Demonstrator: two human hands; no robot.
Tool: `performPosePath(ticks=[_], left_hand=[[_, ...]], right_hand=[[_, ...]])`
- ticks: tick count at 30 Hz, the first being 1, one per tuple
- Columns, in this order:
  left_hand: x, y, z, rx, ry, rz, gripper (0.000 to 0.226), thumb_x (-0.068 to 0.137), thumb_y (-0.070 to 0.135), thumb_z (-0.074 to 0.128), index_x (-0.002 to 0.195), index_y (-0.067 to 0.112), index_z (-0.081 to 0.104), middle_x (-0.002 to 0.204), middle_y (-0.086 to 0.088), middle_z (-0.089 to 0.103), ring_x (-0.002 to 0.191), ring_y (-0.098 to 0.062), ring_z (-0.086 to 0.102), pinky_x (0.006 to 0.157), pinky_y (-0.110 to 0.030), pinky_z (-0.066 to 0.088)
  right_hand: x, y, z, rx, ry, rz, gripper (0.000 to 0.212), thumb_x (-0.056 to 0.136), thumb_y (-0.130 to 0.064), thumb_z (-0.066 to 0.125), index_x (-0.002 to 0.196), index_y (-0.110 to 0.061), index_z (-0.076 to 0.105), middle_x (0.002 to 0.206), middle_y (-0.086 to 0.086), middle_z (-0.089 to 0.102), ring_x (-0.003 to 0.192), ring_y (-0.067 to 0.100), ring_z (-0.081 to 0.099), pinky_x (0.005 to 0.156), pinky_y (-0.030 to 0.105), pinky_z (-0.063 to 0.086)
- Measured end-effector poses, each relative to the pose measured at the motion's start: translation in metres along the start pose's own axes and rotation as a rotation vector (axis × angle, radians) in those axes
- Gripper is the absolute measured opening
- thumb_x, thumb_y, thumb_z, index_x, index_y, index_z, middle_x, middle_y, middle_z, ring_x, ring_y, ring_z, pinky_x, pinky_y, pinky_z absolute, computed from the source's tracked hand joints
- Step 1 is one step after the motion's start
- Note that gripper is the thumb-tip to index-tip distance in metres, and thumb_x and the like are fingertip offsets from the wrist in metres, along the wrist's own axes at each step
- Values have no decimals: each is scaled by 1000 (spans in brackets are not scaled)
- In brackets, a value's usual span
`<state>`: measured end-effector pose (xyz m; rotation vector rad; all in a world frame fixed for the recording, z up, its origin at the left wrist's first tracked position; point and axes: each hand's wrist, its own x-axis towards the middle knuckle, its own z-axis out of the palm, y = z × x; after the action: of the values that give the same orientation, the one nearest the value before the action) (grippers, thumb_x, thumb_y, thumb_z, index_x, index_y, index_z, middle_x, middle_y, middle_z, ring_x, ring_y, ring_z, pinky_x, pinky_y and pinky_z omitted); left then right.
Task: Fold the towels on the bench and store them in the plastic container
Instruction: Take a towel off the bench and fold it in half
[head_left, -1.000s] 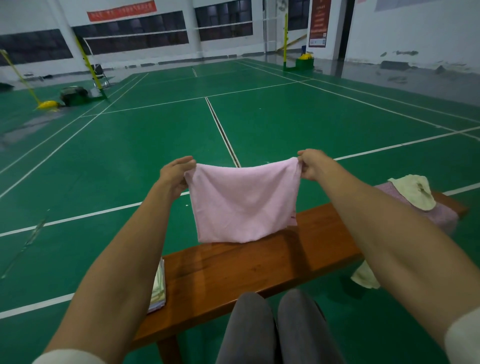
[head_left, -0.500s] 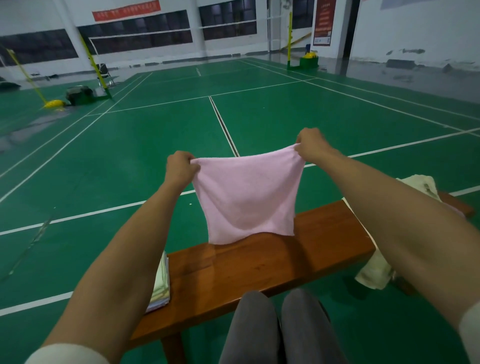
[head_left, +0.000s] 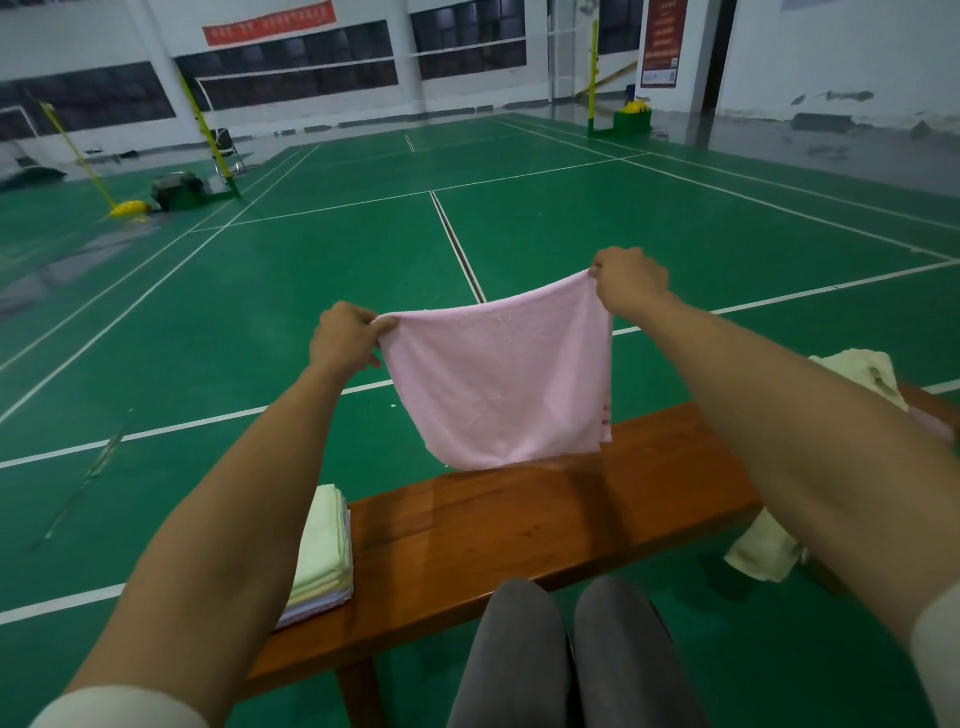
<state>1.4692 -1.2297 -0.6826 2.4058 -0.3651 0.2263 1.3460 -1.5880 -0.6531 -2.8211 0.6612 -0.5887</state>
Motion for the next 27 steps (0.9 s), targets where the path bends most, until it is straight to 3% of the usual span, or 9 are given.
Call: performPosePath(ticks=[5,7,9,12,16,19,21,24,27], left_hand=[[-9,3,-3,73,32,6,40,94,50,64,73,18,74,64,5,72,45,-15,67,69,-38,62],[-8,5,-5,34,76,6,39,92,49,68,69,19,74,64,5,72,47,-18,67,68,-36,61],[-6,4,-8,-32,119,5,37,90,45,72,65,19,72,64,0,72,49,-21,65,67,-36,61],[-1,-6,-14,-104,156,-17,34,86,43,76,62,20,70,62,-3,71,51,-23,64,66,-42,61],[1,-13,-17,-182,191,-58,35,80,46,81,60,19,71,59,-3,69,53,-21,58,63,-50,61],[-2,-10,-14,-253,214,-77,32,80,45,82,62,22,71,62,-2,70,56,-20,58,67,-52,61],[-4,-10,-13,-273,217,-88,32,81,45,81,64,20,71,64,-3,70,57,-20,58,67,-53,61],[-5,-14,-12,-289,220,-101,32,82,44,81,65,18,72,65,-4,70,59,-20,58,68,-54,60],[-5,-19,-10,-308,227,-119,33,81,45,81,67,16,73,69,-10,72,59,-20,56,68,-55,59]], right_hand=[[1,-9,7,443,-56,257,27,101,-20,48,92,-7,70,72,7,74,51,19,66,52,25,45],[3,-11,9,528,-136,269,29,99,-18,52,91,0,73,68,8,74,53,19,70,53,27,53],[1,-12,9,604,-243,230,25,97,-16,62,90,6,72,75,15,76,66,25,75,63,33,62],[3,-5,12,526,-295,160,8,83,1,76,87,5,70,76,21,74,62,28,73,64,36,64],[4,-2,21,246,-164,138,17,80,8,55,78,1,70,64,18,70,50,28,71,62,42,64],[6,-5,24,191,-53,157,18,83,-2,60,85,-11,76,83,13,73,73,30,71,75,39,61],[9,-7,25,243,-67,209,13,84,-14,74,96,-16,79,95,10,74,83,30,69,74,35,58],[9,-6,24,460,-117,374,29,80,-26,86,98,-8,73,97,7,71,75,29,72,61,32,58],[9,-5,25,730,-112,517,47,76,-27,91,101,-1,60,99,11,67,76,26,73,64,37,61]])
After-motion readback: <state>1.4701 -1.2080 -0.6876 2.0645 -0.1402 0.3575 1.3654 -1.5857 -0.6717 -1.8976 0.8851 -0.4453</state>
